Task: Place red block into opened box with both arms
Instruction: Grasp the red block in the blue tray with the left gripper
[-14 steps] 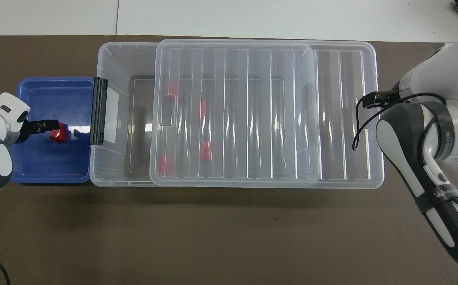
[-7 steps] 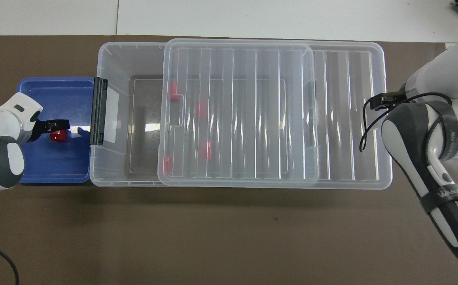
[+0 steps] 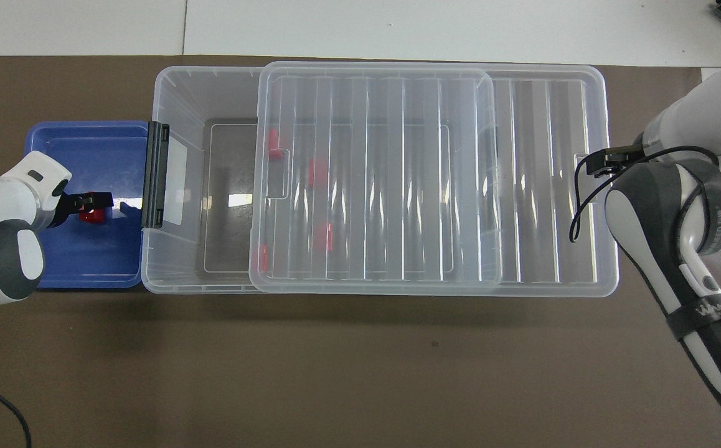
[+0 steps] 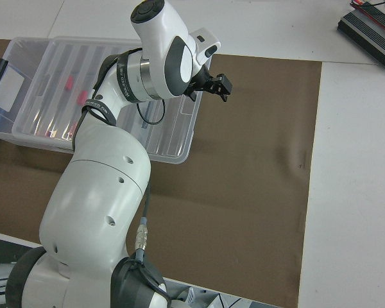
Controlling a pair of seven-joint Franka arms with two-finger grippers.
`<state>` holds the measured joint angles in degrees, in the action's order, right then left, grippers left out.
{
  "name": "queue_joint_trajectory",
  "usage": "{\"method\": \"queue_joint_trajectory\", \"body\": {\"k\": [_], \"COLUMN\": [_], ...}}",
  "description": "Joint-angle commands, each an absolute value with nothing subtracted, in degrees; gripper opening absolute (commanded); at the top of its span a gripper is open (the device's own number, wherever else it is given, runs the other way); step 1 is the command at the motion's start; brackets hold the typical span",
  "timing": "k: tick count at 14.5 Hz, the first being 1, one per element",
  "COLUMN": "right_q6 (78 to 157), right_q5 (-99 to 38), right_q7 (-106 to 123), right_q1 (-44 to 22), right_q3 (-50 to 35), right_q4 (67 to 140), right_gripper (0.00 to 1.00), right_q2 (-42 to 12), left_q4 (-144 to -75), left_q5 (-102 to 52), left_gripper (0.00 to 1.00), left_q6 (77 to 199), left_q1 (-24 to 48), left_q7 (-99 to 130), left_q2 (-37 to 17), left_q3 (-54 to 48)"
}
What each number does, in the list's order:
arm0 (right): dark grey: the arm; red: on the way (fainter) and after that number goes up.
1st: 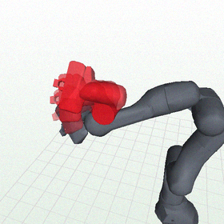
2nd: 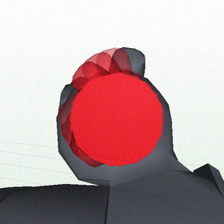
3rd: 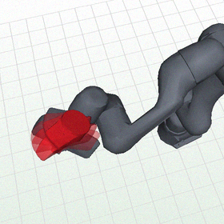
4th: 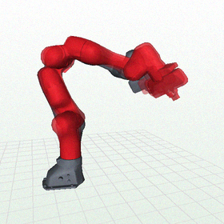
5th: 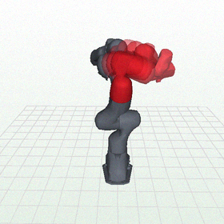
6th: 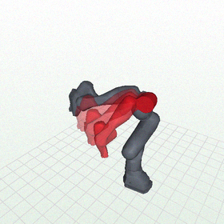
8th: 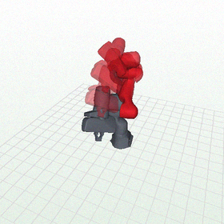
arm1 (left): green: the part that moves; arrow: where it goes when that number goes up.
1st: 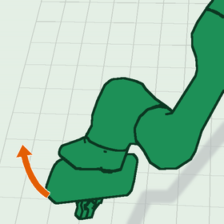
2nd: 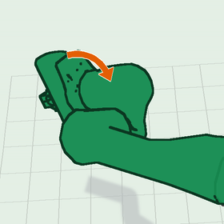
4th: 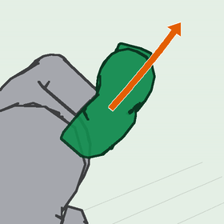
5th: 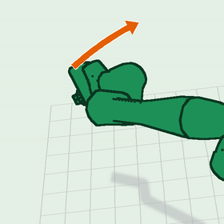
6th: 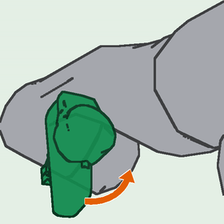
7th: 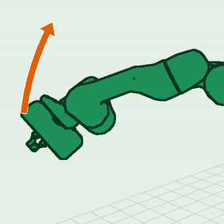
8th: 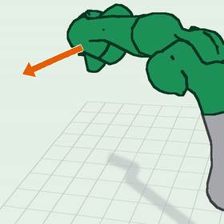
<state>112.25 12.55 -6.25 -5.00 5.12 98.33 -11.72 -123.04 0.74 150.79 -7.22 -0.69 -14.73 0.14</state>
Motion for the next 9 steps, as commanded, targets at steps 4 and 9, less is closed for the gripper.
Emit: {"method": "queue_joint_trajectory", "body": {"k": [4, 9], "right_q6": [111.45, 111.01], "right_q5": [14.67, 18.19], "right_q7": [-4.4, -4.22], "right_q1": [-4.04, -4.04], "right_q3": [4.83, 4.92], "right_q4": [98.96, 98.96], "right_gripper": [1.0, 1.0], "right_q2": [-10.81, -10.72], "left_q4": [-123.93, -116.75], "left_q5": [0.53, 0.44], "left_gripper": [0.0, 0.0], "left_q6": [151.88, 138.67], "left_q1": [-6.68, -6.42], "left_q7": [-0.09, 2.54], "left_q2": [-14.59, -12.66], "left_q3": [0.79, 0.88]}}
